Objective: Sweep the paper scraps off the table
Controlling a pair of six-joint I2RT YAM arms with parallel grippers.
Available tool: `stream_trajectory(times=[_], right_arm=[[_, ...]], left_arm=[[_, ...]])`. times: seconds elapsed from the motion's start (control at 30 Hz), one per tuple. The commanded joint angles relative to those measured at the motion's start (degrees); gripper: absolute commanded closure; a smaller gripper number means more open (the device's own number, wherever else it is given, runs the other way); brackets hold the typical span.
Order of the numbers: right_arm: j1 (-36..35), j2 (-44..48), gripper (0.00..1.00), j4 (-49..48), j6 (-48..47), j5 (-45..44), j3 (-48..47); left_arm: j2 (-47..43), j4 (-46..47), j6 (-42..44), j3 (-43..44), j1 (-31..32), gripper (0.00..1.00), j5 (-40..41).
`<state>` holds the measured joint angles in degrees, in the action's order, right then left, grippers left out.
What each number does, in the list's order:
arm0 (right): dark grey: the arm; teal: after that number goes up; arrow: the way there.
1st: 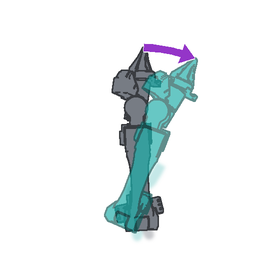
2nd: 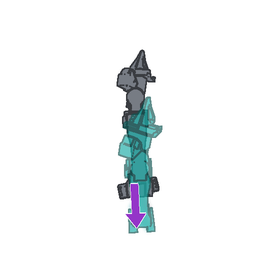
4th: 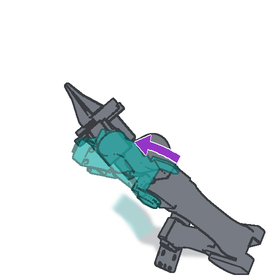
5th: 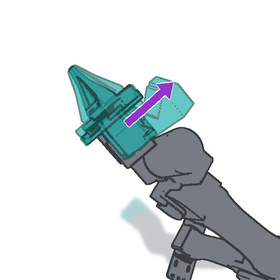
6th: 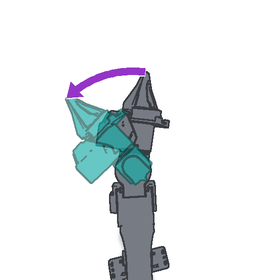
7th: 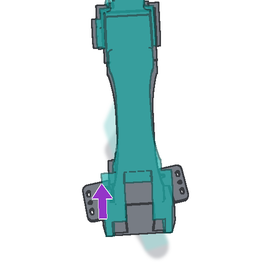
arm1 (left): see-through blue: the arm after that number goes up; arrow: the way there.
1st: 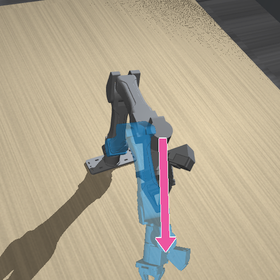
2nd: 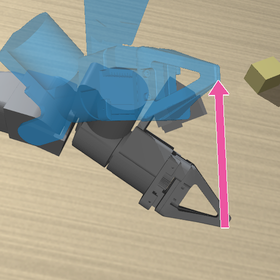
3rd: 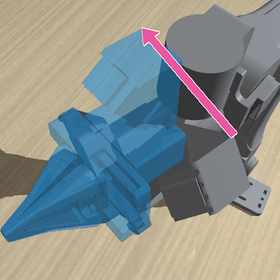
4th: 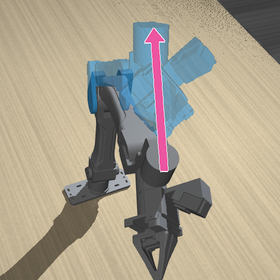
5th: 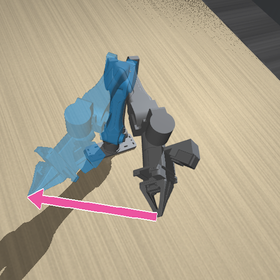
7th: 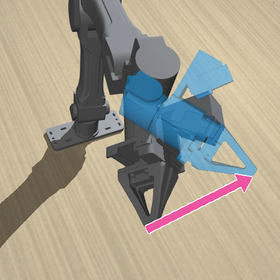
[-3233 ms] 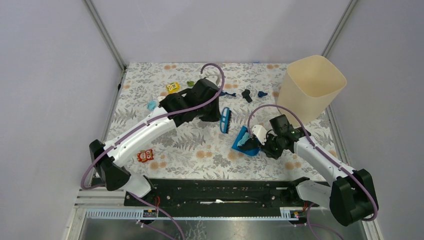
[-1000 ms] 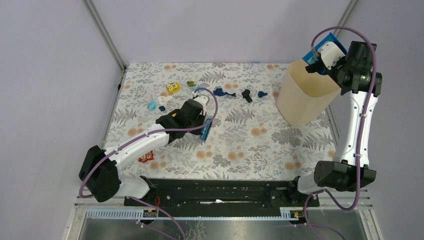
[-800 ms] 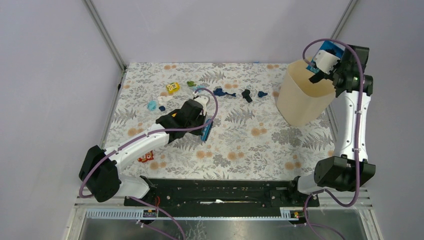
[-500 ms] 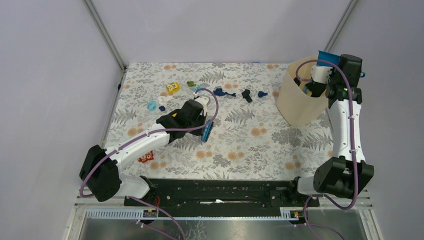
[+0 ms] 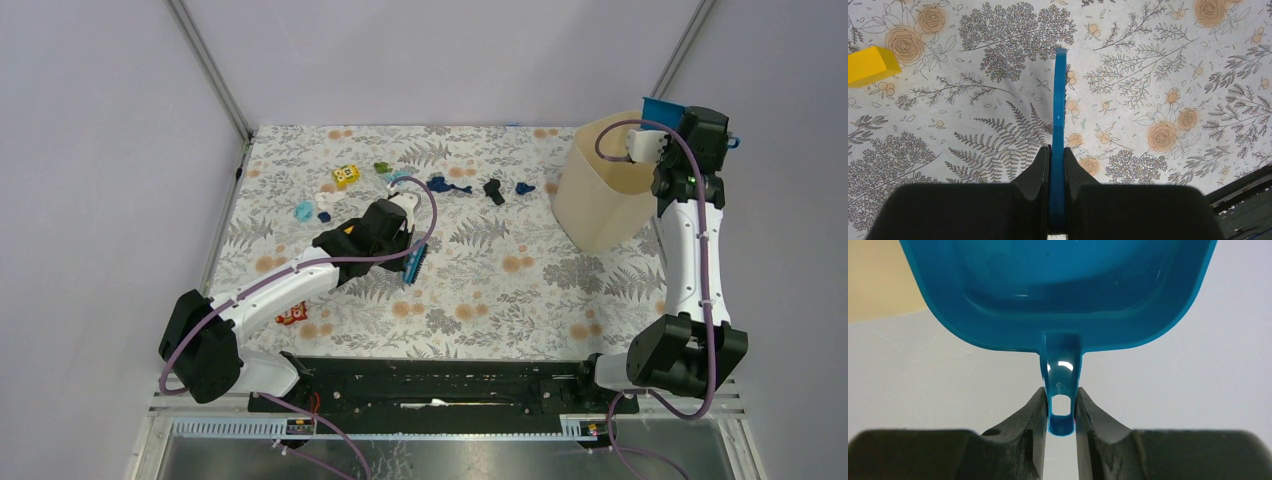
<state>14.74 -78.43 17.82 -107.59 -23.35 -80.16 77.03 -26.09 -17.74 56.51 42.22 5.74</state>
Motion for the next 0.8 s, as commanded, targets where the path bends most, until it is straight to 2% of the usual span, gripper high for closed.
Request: stream_trajectory(times=[0.0,0.13,0.23,0.37,0.43,0.63,0.77], right_arm=[[0.75,3.12,1.00,1.25,2.99,-1.14,-1.82],[1.57,3.44,1.00,2.17,6.31,-0.39,-2.92],[1.82,-0.85,1.00,3.97,18.23,-1.21,-12.89],[2.92,-9.54,1.00,30.96,38.28,7.00,-39.07],[2.92,-9.98,1.00,40.00,43.13,13.03,-43.41],[2.76,-0.22,1.00,42.31,49.91,22.61,-28.65],[2.75,8.16,1.00,44.34,54.07,32.11,-20.04]], left_arm=[[-0.21,1.27,0.77,1.59,-0.38,1.00,-0.77],[0.02,1.30,0.69,1.71,-0.30,1.00,-0.90],[0.53,1.31,0.65,1.76,-0.35,1.00,-1.29],[1.49,1.23,0.62,1.76,-0.33,1.00,-1.44],[1.83,1.29,0.60,1.93,-0.32,1.00,-1.46],[4.28,1.54,0.34,2.07,-0.68,1.00,-2.83],[5.62,3.54,-0.28,1.92,-0.92,1.00,-3.46]])
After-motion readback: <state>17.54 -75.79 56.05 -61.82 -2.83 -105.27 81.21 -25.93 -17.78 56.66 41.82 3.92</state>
